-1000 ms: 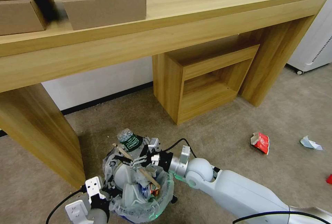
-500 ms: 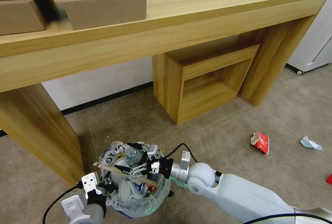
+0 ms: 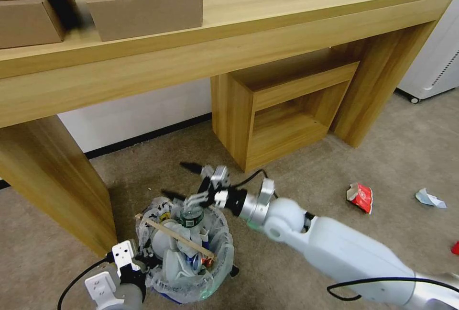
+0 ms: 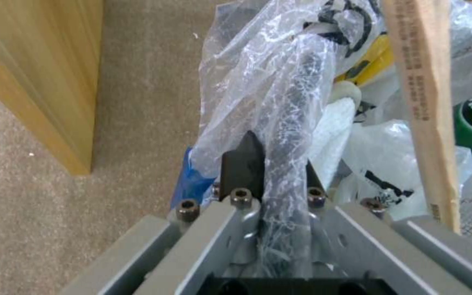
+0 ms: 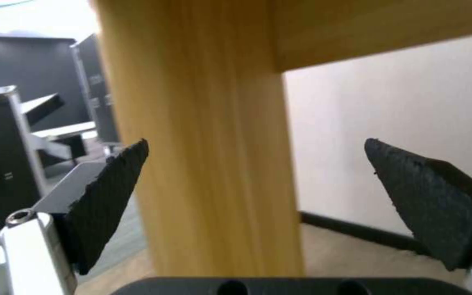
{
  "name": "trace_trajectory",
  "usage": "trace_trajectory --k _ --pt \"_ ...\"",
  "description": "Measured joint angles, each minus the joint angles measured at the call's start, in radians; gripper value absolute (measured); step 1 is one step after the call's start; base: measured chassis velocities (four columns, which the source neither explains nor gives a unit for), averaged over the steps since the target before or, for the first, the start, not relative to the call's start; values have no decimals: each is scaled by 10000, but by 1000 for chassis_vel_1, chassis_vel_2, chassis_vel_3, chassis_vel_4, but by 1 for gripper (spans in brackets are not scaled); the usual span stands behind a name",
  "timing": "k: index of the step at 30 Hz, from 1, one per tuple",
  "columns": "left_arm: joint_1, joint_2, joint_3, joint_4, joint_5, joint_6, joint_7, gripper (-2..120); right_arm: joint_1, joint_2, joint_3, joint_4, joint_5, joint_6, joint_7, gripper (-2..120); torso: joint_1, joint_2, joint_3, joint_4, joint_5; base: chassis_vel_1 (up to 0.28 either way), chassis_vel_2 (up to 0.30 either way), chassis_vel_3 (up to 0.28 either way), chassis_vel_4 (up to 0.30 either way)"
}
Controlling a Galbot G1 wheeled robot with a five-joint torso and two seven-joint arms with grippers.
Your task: Pick up the trash bin and place the garbage on the floor into it.
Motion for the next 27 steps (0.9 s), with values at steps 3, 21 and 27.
trace_trajectory --k 3,21,27 --pt "40 27 -14 -3 61 10 31 0 -192 -128 455 62 -34 -85 93 100 0 0 0 0 0 0 0 0 0" --pt "14 355 595 29 565 6 281 0 -5376 -671 6969 662 -3917 -2655 5204 100 0 0 -1 0 1 0 0 0 0" --pt "59 539 1204 71 1086 -95 460 0 -8683 371 10162 1482 -5784 -2705 5788 100 0 0 -2 0 0 0 0 0 0"
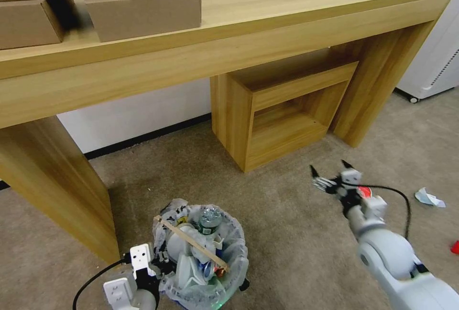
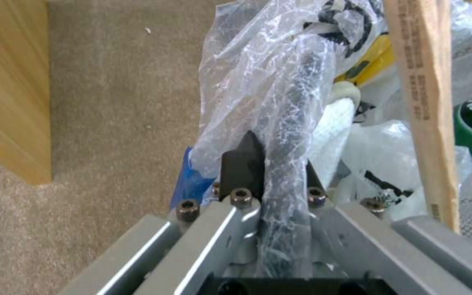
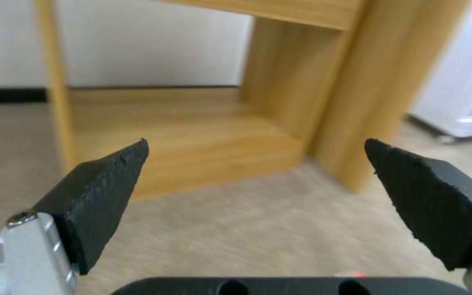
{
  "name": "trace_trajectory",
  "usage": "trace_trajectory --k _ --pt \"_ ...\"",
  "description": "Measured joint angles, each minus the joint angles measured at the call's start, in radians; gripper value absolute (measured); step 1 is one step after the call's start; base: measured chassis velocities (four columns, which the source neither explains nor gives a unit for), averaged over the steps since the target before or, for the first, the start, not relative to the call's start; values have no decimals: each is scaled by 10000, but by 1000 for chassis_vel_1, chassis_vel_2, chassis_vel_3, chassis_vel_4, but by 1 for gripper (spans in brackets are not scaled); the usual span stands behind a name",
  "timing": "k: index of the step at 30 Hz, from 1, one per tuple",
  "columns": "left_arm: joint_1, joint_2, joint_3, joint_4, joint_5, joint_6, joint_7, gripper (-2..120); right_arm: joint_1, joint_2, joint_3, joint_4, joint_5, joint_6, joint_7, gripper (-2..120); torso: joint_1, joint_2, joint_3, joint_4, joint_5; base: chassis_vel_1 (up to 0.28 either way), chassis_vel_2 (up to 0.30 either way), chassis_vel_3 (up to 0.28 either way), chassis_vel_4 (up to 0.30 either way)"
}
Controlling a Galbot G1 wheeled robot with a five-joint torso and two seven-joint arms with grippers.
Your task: Pick up the trash bin and place the garbage on the floor into it.
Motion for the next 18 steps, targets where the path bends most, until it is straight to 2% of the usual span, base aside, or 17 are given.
trace_trajectory --k 2,4,5,6,9,10,13,18 --pt "-6 50 39 -1 3 -7 8 0 -238 173 235 31 -382 65 65 100 0 0 0 -1 1 0 0 0 0" --pt "-17 99 126 16 37 -34 42 0 -651 646 711 98 -1107 58 350 100 0 0 0 -2 0 0 0 0 0" --pt "-1 116 207 46 128 -46 97 0 -896 1121 1057 139 -1652 -80 740 100 -1 0 0 -3 -2 0 0 0 0" --pt "-1 116 207 46 128 -46 97 0 -896 1121 1057 139 -1652 -80 740 100 -1 0 0 -3 -2 0 0 0 0" --pt "-1 134 338 82 212 -53 135 0 -1342 2089 1584 265 -2337 -410 1536 100 0 0 1 -1 1 0 0 0 0" --pt "-1 134 338 82 212 -53 135 0 -1342 2089 1584 265 -2337 -410 1536 100 0 0 1 -1 1 0 0 0 0" --pt "30 159 470 95 331 -79 192 0 -1751 2803 2037 367 -2420 -1018 2598 100 0 1 1 -2 0 0 0 0 0" --pt "61 211 525 100 381 -109 231 0 -1915 3172 2411 109 -2588 -1057 3113 100 -1 0 1 -1 2 0 0 0 0"
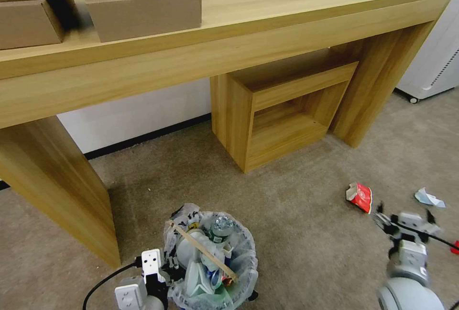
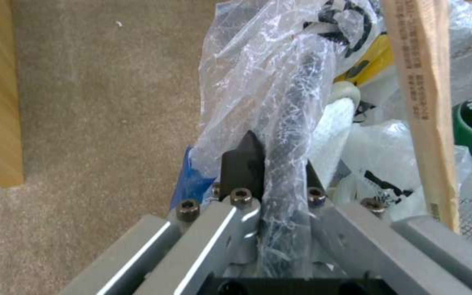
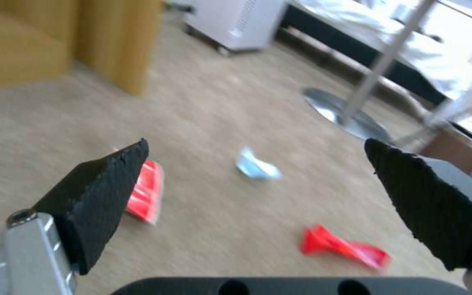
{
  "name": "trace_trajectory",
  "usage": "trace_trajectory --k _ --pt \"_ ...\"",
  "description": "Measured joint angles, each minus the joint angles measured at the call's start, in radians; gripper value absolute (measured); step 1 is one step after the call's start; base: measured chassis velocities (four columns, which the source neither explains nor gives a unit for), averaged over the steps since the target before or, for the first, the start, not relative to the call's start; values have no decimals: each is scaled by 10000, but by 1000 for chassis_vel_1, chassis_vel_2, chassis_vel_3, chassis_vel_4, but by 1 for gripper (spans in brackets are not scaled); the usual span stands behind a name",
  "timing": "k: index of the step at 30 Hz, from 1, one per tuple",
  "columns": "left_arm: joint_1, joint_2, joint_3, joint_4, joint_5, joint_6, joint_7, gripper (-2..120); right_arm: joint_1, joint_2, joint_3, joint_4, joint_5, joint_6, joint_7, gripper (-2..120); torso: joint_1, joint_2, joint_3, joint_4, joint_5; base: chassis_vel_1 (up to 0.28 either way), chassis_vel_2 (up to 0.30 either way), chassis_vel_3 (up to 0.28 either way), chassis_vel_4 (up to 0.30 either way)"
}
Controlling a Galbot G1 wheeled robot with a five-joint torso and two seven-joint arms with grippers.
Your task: Pick up the trash bin and place the garbage on the floor into it.
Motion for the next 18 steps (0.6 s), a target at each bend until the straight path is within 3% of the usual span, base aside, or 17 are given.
trace_trajectory --k 18 --pt "-46 175 122 35 -38 -35 -13 0 -208 341 -286 -33 -30 155 227 100 1 0 1 0 -1 -64 -65 -65 -63"
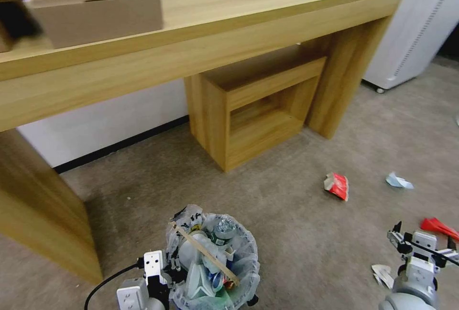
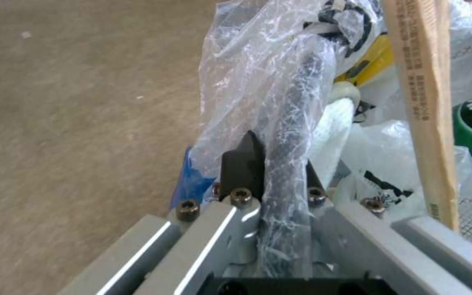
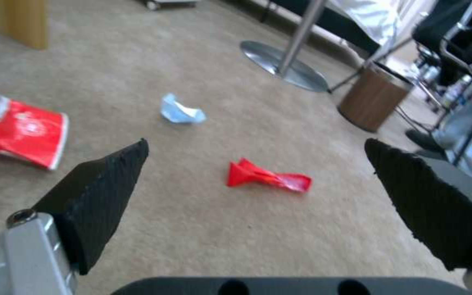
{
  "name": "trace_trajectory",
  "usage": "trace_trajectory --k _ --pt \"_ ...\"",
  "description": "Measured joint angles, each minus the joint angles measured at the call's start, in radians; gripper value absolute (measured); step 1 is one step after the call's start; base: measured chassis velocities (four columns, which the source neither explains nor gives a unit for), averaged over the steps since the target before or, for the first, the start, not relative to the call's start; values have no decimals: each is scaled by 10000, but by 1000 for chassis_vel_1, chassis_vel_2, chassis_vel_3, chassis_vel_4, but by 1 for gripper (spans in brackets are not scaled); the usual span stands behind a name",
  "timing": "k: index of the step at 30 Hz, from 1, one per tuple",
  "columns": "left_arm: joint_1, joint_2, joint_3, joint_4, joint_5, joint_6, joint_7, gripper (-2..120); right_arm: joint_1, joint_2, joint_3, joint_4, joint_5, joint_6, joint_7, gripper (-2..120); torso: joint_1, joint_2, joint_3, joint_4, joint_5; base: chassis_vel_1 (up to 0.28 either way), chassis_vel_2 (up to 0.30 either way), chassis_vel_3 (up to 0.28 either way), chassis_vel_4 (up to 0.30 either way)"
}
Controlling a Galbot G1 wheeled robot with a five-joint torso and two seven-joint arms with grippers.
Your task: Pick up the trash bin and place the garbage on the floor into it.
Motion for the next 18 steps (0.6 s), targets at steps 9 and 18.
trace_trajectory --k 9,18 --pt "-77 -4 29 14 -159 -14 -1 0 257 -182 -287 -115 54 1212 -970 100 0 0 0 -6 -1 -118 -100 -106 -113" --pt "17 21 -11 -46 -174 -19 -34 0 539 -266 -172 -256 -482 2407 -1931 100 0 0 0 0 -1 -18 -20 -22 -19"
